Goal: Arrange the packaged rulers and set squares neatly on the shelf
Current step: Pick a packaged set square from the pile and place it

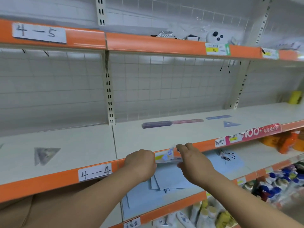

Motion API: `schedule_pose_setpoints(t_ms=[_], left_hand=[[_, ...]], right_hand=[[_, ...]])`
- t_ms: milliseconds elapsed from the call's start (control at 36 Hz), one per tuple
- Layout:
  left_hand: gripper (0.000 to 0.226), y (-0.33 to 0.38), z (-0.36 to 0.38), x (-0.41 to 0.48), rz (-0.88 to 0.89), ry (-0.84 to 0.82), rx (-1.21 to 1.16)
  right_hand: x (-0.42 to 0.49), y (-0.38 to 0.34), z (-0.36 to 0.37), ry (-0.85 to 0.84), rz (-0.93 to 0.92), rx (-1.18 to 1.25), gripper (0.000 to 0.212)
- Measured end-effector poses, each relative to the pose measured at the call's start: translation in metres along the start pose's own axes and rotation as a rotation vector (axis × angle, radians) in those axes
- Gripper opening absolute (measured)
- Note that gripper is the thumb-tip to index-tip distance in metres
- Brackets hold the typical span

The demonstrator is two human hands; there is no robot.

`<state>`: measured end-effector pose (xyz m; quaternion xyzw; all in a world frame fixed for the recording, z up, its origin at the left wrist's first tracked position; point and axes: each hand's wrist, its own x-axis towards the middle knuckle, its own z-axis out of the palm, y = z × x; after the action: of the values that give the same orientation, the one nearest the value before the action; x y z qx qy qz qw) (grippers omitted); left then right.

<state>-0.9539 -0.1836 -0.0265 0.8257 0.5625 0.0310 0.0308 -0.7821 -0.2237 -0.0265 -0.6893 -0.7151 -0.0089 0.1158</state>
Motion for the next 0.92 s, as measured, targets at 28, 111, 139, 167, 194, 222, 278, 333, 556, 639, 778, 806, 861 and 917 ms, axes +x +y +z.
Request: schedule_pose_setpoints(t_ms=[28,111,139,167,194,222,278,333,556,639,778,806,861,917], left_hand=[[0.025,0.005,0.001,0.006,0.005,0.0,0.003],[0.023,0.02,0.004,0.028,0.014,0.003,0.02],[0.023,0.024,0.004,0.037,0.017,0.002,0.023],[0.023,0.027,0.005,0.046,0.018,0.005,0.025],[0.024,0.032,0.006,0.059,0.022,0.01,0.024],[0.026,0.034,0.006,0.069,0.024,0.014,0.026],[0.027,0.039,0.004,0.086,0.029,0.024,0.015],[0.026,0.048,0.004,0.112,0.045,0.029,-0.001],[0.023,0.093,0.004,0.201,0.16,0.054,-0.012],[0.022,0.106,0.007,0.223,0.181,0.052,-0.005],[0.022,0.13,0.013,0.252,0.184,0.004,0.023],[0.022,0.135,0.013,0.257,0.182,0.002,0.03],[0.022,0.145,0.015,0.267,0.175,-0.004,0.04],[0.022,0.154,0.018,0.277,0.163,-0.017,0.044]], right_hand=[[0.002,0.006,0.0,-0.003,0.011,-0.002,0.053],[0.013,0.027,0.0,0.0,0.038,-0.001,0.054],[0.019,0.034,0.0,0.0,0.044,-0.005,0.055],[0.024,0.041,0.0,0.003,0.048,-0.009,0.057],[0.031,0.051,0.0,0.012,0.051,-0.018,0.057],[0.035,0.058,-0.001,0.018,0.052,-0.025,0.058],[0.043,0.071,-0.004,0.02,0.058,-0.044,0.057],[0.054,0.088,-0.007,0.013,0.081,-0.07,0.058],[0.103,0.155,-0.024,0.027,0.177,-0.102,0.057],[0.114,0.174,-0.025,0.024,0.177,-0.112,0.056],[0.127,0.201,-0.022,0.012,0.162,-0.104,0.054],[0.131,0.207,-0.021,0.013,0.159,-0.103,0.054],[0.138,0.219,-0.02,0.012,0.152,-0.094,0.053],[0.146,0.232,-0.019,0.005,0.141,-0.086,0.053]])
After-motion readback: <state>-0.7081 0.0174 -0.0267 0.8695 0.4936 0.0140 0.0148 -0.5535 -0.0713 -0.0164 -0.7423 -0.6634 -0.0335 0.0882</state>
